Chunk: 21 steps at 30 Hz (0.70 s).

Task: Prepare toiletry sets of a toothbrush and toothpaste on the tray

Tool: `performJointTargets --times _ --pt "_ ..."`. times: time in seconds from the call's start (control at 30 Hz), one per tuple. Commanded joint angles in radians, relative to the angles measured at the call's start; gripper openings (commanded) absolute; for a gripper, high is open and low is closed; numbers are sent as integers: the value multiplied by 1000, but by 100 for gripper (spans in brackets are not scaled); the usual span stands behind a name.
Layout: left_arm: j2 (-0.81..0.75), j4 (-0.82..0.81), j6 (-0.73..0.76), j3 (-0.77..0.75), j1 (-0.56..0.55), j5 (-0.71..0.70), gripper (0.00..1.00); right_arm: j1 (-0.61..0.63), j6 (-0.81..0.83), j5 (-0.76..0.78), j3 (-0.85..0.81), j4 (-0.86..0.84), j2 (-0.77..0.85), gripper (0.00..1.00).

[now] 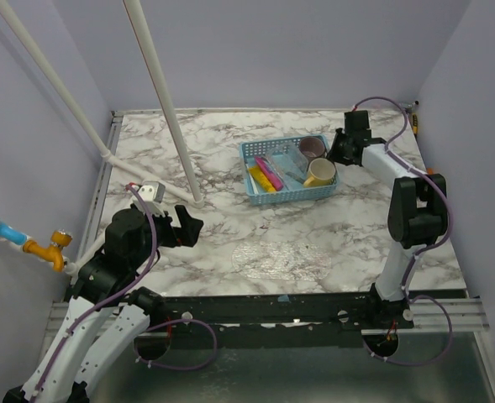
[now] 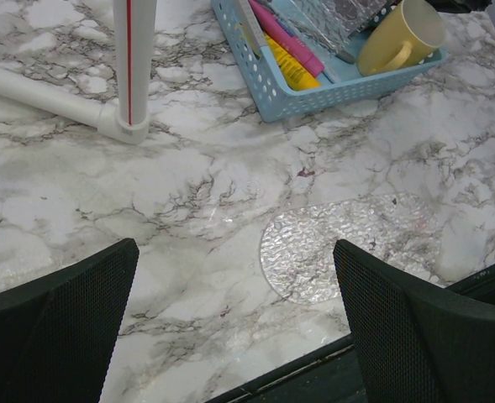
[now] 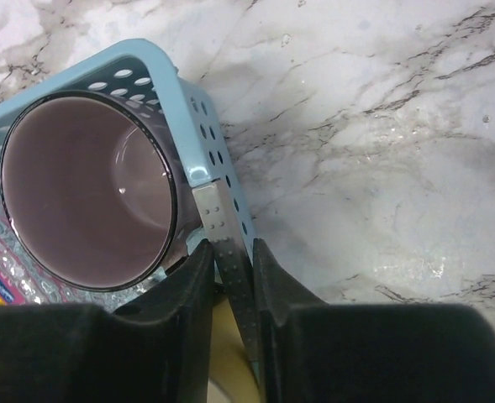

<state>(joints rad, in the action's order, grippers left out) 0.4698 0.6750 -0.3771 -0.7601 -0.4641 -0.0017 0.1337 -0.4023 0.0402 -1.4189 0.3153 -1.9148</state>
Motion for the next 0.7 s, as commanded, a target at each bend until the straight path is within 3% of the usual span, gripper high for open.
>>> performJointTargets --times 0.0,0.27,0.67 --pt "-12 18 11 35 6 -4 99 -2 11 -70 4 60 -15 18" --pt "-16 16 12 -1 7 0 99 12 3 -90 104 41 36 4" --pt "-25 14 12 1 7 1 99 105 16 -18 279 48 205 0"
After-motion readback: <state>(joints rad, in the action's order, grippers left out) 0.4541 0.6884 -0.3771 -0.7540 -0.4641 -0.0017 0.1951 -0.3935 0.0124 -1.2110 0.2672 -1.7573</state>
